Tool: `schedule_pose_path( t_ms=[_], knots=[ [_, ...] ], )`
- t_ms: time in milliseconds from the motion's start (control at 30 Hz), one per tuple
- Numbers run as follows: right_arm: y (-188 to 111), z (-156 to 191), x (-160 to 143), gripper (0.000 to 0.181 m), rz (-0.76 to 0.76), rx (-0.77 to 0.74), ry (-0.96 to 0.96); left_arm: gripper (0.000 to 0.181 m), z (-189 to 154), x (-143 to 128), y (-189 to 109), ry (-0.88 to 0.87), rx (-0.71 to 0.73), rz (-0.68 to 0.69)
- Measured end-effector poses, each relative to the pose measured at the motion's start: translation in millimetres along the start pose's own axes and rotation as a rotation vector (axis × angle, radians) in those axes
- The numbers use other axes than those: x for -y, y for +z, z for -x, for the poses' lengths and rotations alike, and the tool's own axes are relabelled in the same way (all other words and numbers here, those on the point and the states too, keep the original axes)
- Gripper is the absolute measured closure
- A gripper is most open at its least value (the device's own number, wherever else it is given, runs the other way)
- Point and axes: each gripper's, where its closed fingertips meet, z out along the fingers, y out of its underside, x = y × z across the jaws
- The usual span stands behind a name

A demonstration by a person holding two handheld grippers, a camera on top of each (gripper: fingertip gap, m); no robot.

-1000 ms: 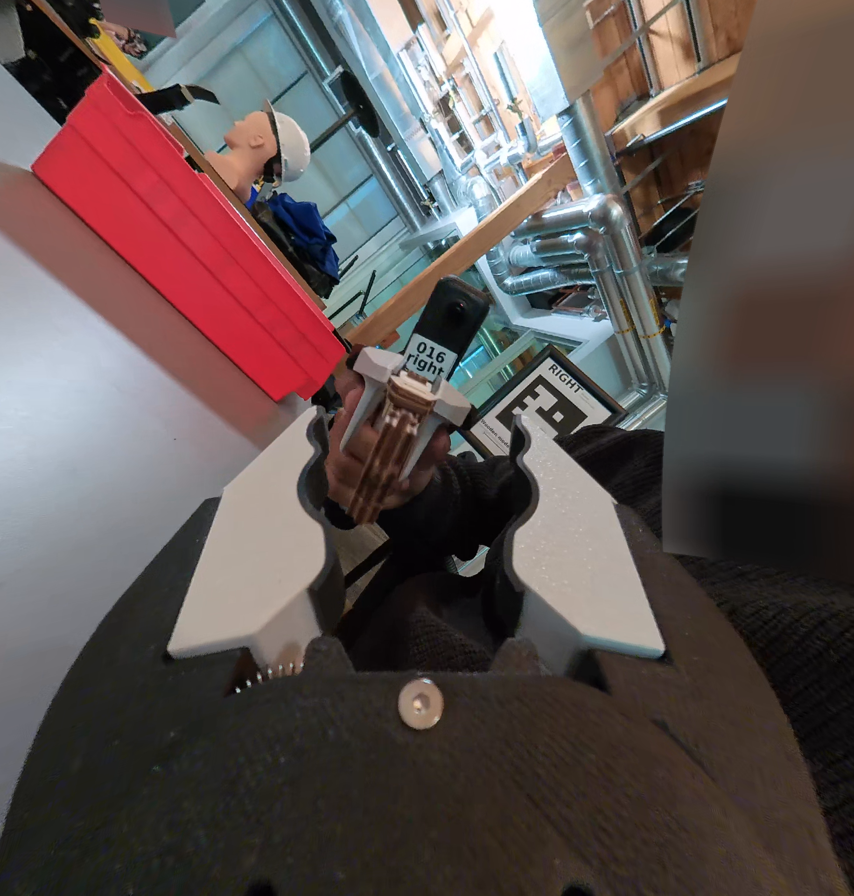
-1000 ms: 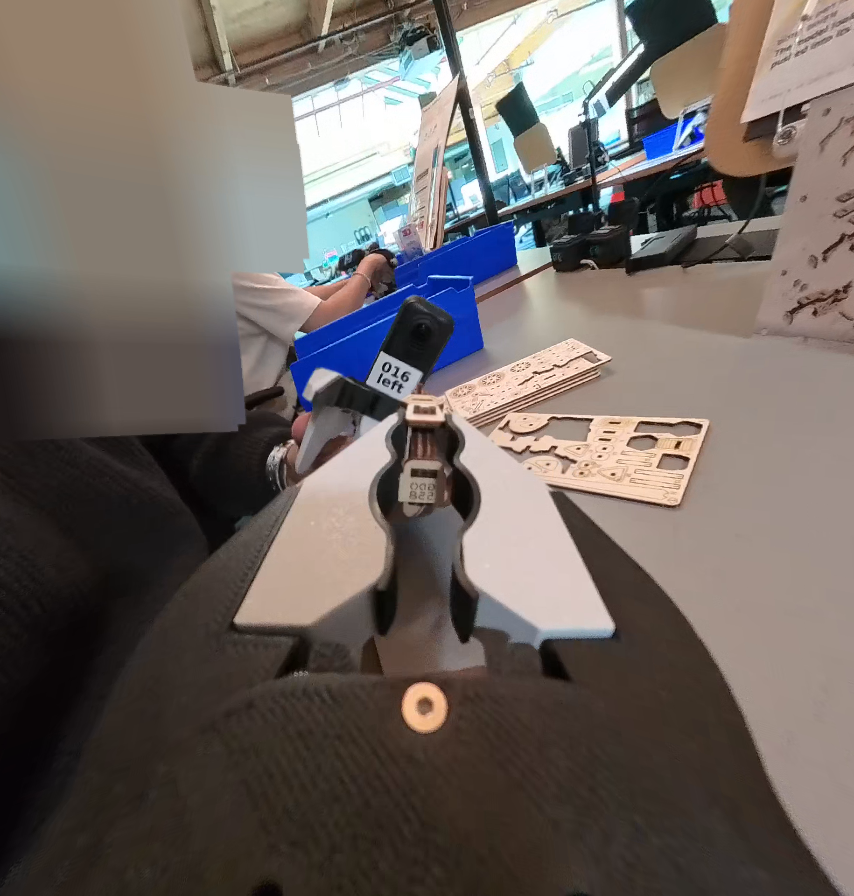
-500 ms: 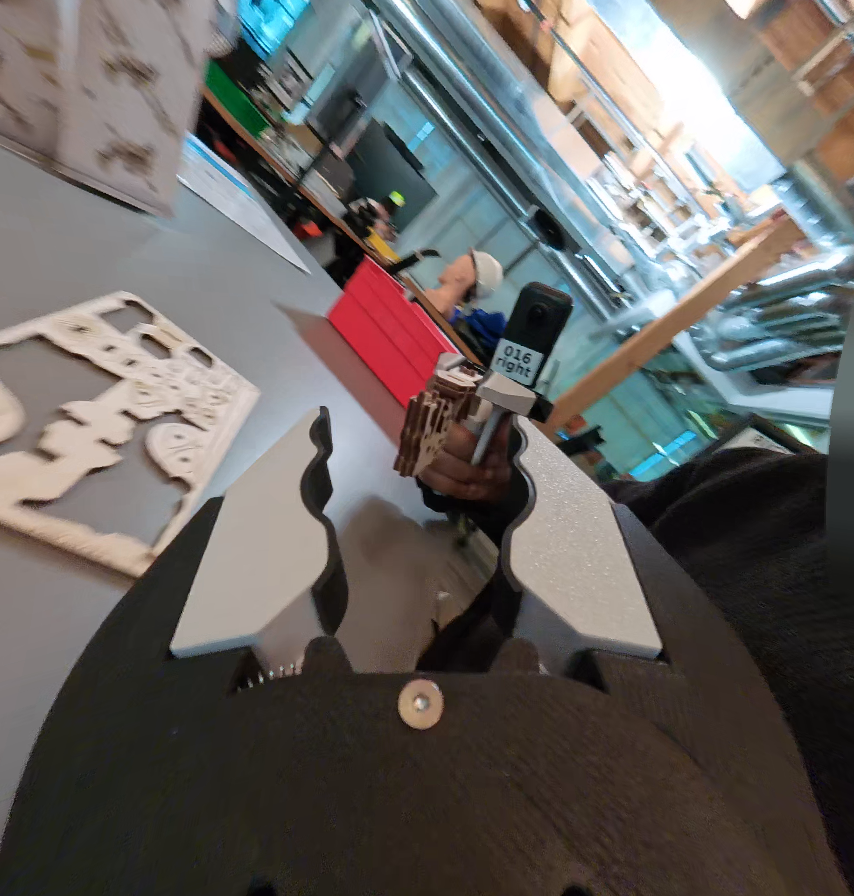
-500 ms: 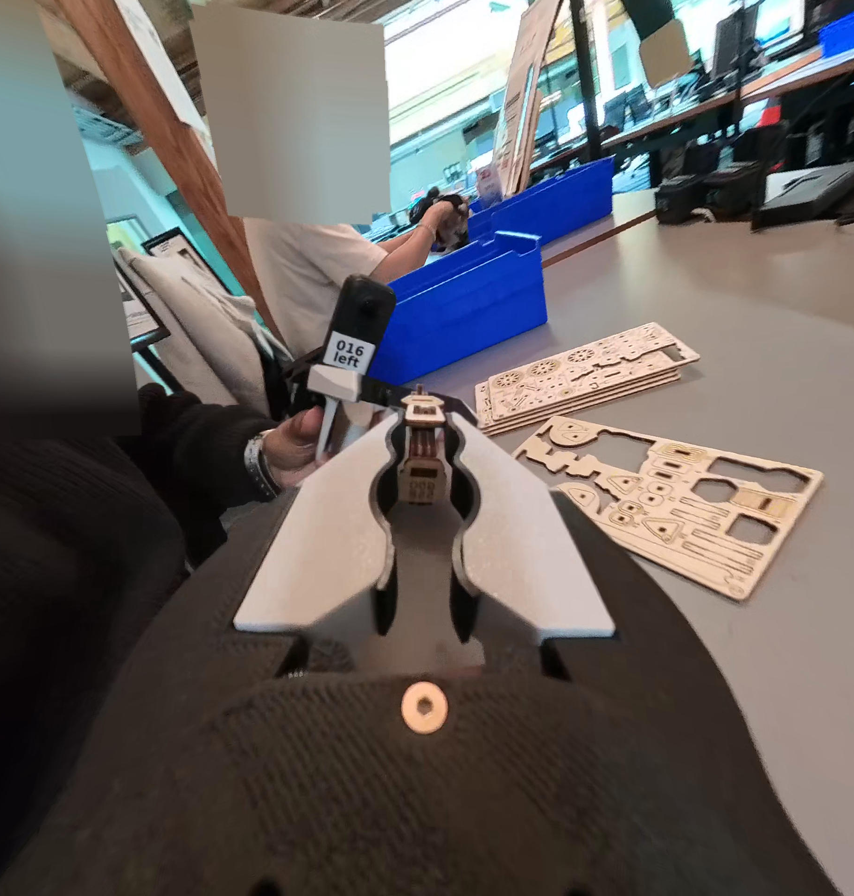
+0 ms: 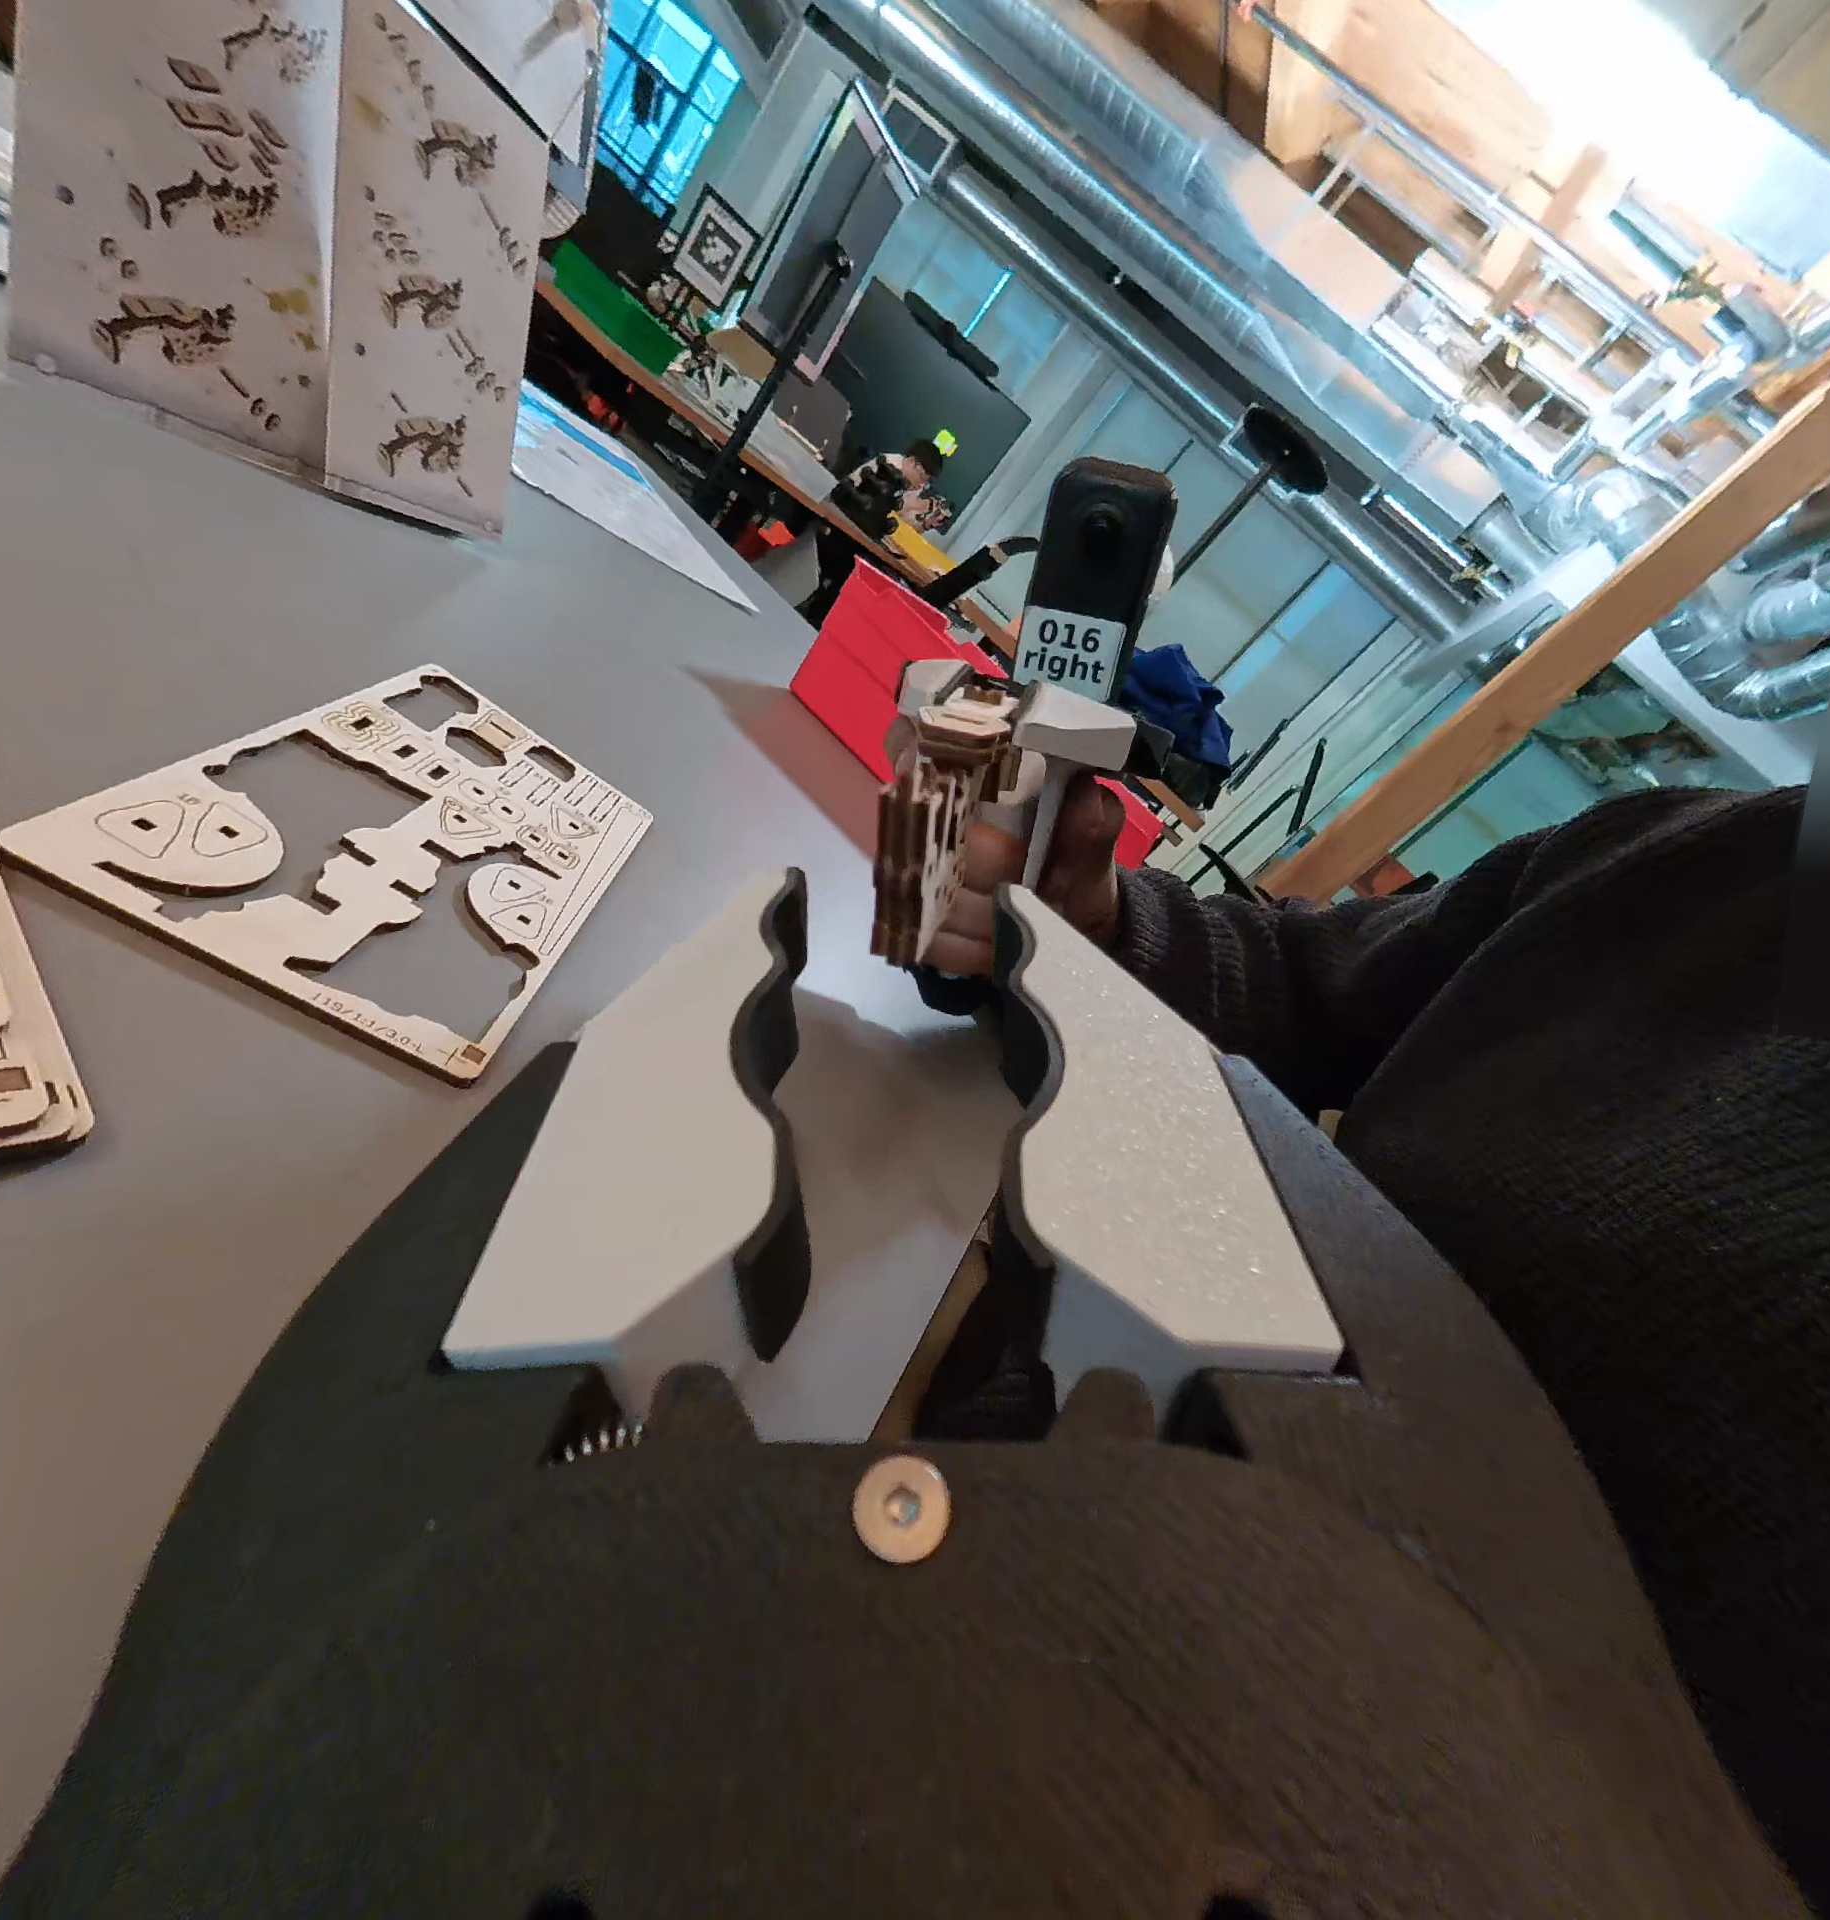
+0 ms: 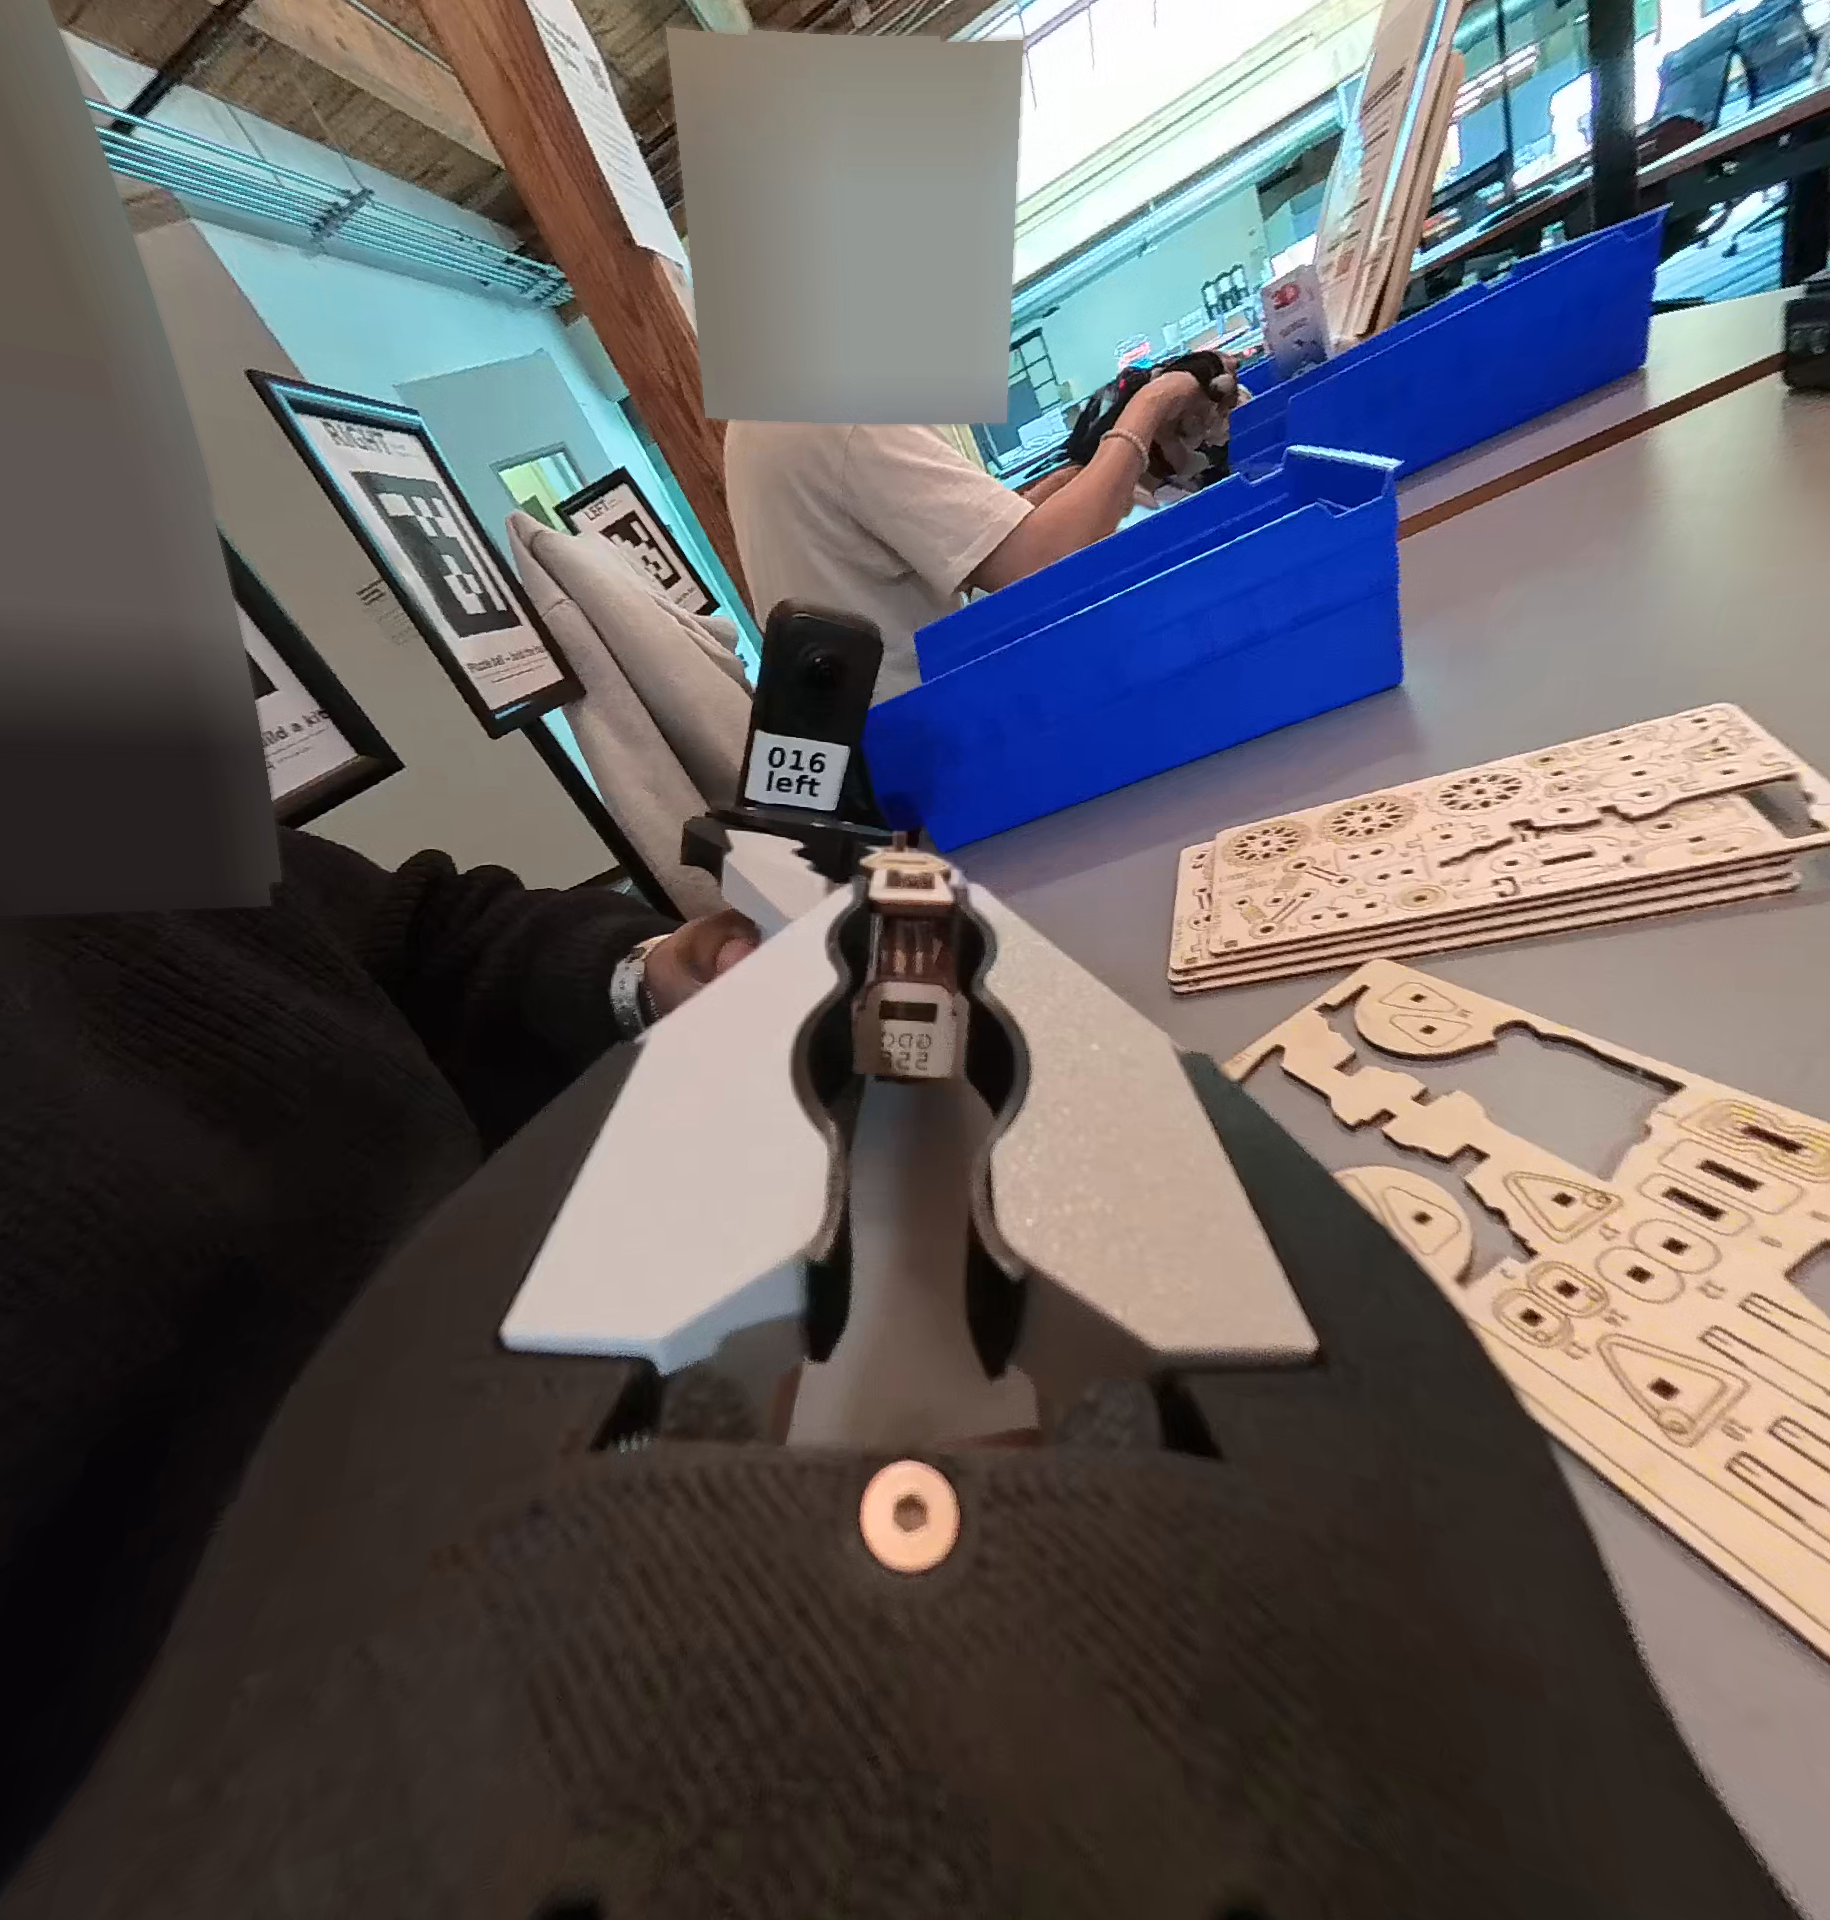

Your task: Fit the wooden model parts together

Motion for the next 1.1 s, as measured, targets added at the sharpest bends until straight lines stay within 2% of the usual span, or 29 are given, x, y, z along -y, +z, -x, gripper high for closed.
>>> schedule_pose_path(
  t_ms=[133, 367, 400, 433, 467, 633, 733, 833, 967, 1100],
  knots=[
    [-3, 5, -3, 0.167, 0.004, 0.003, -0.019, 0.171, -7, 4, 3, 0.026, -0.059, -0.009],
    [-32, 12, 5, 0.166, -0.079, -0.045, -0.024, 0.175, -28, 2, 27, 0.090, -0.217, 0.048],
    [-37, 12, 6, 0.165, -0.090, -0.066, -0.026, 0.175, -29, 0, 31, 0.090, -0.229, 0.068],
    [-43, 9, 7, 0.156, -0.104, -0.102, -0.030, 0.175, -29, -1, 36, 0.074, -0.234, 0.082],
    [-50, 5, 9, 0.146, -0.124, -0.150, -0.034, 0.175, -27, -2, 40, 0.046, -0.245, 0.089],
    [-80, -1, 10, 0.132, -0.173, -0.273, -0.012, 0.175, -24, 11, 56, -0.232, -0.366, 0.034],
    [-97, -1, 12, 0.132, -0.194, -0.389, -0.087, 0.175, -17, 17, 66, -0.383, -0.405, 0.000],
    [-111, 1, 9, 0.140, -0.151, -0.566, -0.290, 0.175, -25, 25, 75, -0.517, -0.521, -0.030],
    [-102, 19, -6, 0.146, -0.059, -0.621, -0.472, 0.175, -37, 22, 88, -0.614, -0.614, 0.006],
    [-89, 31, -16, 0.148, -0.019, -0.625, -0.531, 0.175, -37, 5, 101, -0.669, -0.573, 0.074]
  ],
)
